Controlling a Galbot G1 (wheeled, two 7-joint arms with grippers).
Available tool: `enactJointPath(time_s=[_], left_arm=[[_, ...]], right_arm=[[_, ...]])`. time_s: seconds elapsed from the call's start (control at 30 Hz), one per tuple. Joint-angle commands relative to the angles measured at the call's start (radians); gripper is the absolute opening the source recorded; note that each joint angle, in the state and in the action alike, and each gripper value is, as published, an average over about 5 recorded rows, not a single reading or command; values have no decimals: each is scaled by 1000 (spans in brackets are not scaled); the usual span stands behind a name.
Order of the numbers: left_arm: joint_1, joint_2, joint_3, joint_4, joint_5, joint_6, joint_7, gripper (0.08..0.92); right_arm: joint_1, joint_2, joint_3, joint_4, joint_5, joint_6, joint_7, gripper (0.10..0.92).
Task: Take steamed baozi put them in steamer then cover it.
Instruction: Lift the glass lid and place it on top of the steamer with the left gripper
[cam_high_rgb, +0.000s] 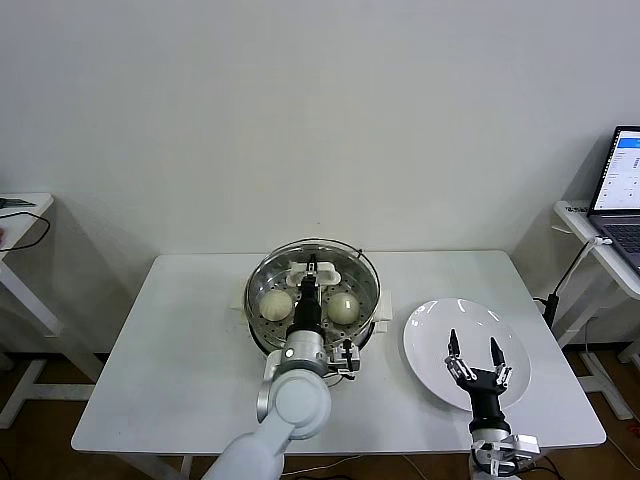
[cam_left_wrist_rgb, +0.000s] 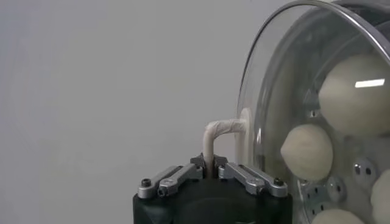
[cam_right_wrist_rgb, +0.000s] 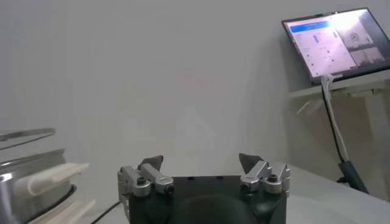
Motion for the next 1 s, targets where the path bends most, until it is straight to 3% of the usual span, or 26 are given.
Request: enactJointPath(time_s=[0.03,1.0], left_arm=[[-7,-25,6,31,13,1,-7,187],[31,-22,-23,34,30,-10,-29,187]], right_arm=[[0,-2,0,-6,-2,2,-1,823],[4,-3,-8,-6,-5,2,-6,823]])
